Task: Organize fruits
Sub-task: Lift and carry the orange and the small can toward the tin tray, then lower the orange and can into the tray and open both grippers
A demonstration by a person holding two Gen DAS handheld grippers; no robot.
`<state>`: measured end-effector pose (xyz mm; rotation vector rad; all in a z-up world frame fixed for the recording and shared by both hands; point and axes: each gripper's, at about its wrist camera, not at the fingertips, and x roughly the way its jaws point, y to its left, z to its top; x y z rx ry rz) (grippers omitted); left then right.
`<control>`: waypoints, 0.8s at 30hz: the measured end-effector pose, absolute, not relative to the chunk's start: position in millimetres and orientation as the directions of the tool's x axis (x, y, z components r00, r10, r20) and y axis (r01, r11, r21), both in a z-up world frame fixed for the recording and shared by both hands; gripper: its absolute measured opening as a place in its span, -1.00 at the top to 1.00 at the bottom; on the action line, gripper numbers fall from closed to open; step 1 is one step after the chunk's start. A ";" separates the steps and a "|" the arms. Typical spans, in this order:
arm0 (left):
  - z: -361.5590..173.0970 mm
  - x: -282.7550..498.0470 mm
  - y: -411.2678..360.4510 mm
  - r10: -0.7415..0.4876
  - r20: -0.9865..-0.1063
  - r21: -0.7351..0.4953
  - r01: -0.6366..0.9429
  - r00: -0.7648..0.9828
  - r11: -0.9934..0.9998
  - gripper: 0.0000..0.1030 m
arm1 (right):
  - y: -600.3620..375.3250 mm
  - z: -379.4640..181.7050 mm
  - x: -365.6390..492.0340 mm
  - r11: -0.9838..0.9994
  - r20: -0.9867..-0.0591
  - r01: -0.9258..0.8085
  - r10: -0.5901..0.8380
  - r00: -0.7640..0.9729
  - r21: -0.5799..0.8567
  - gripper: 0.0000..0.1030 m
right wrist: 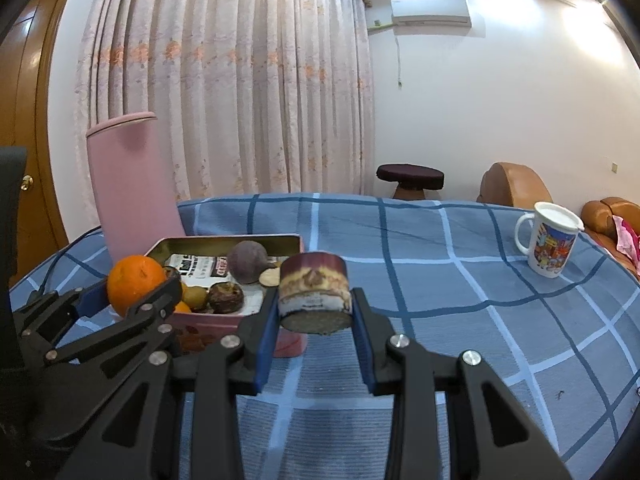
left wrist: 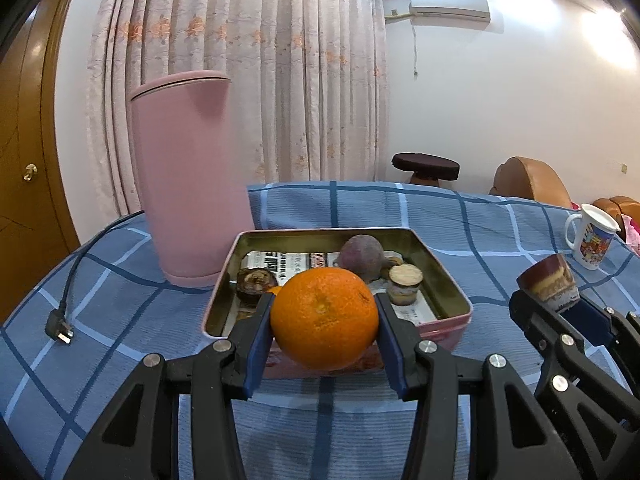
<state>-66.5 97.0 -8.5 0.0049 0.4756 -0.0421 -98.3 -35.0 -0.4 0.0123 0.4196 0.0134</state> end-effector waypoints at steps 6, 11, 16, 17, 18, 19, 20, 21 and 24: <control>-9.0 -63.5 109.2 -0.014 -0.462 -0.001 0.015 0.887 1.000 0.03 | -23.4 -2.1 -91.3 0.999 -0.421 -0.045 0.045 0.906 0.010 0.27; -9.1 -59.0 117.8 0.006 -0.463 0.002 -0.006 0.886 1.000 0.03 | -9.8 -3.4 -83.5 0.997 -0.430 -0.075 0.062 0.901 -0.014 0.27; -8.9 -52.5 123.7 0.029 -0.461 0.017 -0.024 0.887 1.000 0.03 | -4.6 -3.8 -75.7 0.996 -0.419 -0.081 0.063 0.906 -0.024 0.27; -8.8 -51.2 124.1 0.031 -0.461 0.021 -0.024 0.887 1.000 0.03 | -4.7 -3.7 -72.9 0.997 -0.416 -0.077 0.059 0.908 -0.025 0.27; -8.6 -49.1 125.0 0.031 -0.463 0.022 -0.024 0.886 0.999 0.03 | -5.5 -4.2 -71.4 0.997 -0.413 -0.073 0.056 0.909 -0.026 0.27; -8.4 -47.1 126.0 0.031 -0.465 0.021 -0.024 0.885 0.999 0.03 | -6.7 -3.8 -68.6 0.998 -0.409 -0.064 0.048 0.911 -0.026 0.27; -8.3 -45.2 126.9 0.029 -0.467 0.018 -0.023 0.884 1.000 0.03 | -7.9 -3.3 -65.7 0.998 -0.407 -0.056 0.042 0.913 -0.023 0.27; -7.8 -41.5 128.0 0.025 -0.472 0.013 -0.022 0.881 1.000 0.03 | -8.4 -2.8 -62.9 0.998 -0.408 -0.053 0.040 0.912 -0.020 0.27; -7.7 -31.9 128.3 0.022 -0.486 0.009 -0.020 0.873 1.000 0.03 | -7.8 -2.6 -50.5 0.999 -0.417 -0.046 0.034 0.908 -0.019 0.27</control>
